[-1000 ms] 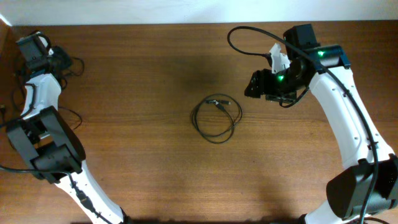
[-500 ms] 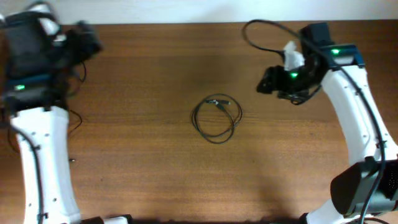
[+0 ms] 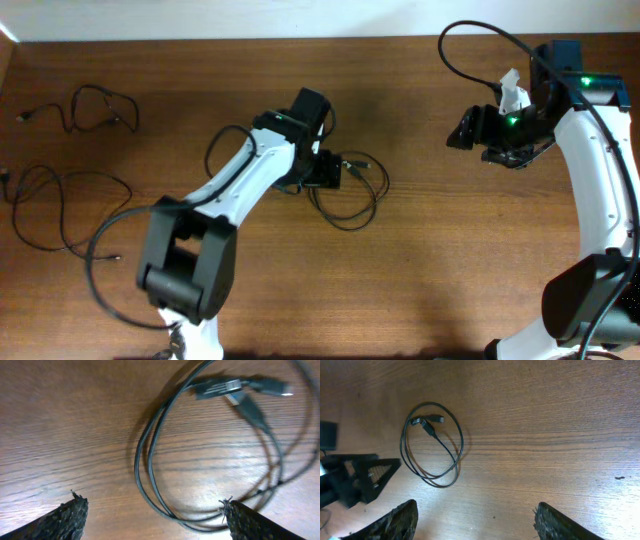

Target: Untangle cables

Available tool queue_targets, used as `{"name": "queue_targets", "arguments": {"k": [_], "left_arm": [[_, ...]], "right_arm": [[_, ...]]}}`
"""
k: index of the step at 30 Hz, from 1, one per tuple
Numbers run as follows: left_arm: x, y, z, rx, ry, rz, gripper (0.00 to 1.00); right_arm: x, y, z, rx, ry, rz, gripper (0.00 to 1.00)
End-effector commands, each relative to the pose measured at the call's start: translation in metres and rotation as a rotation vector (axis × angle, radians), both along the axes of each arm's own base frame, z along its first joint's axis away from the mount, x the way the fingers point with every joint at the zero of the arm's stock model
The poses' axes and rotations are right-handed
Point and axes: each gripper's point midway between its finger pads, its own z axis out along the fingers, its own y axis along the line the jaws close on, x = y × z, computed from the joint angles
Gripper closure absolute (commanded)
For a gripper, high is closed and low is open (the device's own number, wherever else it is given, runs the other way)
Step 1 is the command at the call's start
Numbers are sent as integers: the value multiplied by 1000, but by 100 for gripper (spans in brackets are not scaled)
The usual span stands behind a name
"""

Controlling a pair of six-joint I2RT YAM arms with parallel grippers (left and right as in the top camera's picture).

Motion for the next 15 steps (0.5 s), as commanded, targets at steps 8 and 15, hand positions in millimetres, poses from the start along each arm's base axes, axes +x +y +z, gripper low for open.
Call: {"name": "queue_targets", "arguments": {"k": [8,15], "left_arm": [[-14,2,-67,92,125,36,60],[-12,2,-73,99,133,37,100]], "right_arm": [[-1,1,0,-4,-3,15,24],[-1,2,0,-5,-4,18,24]]}}
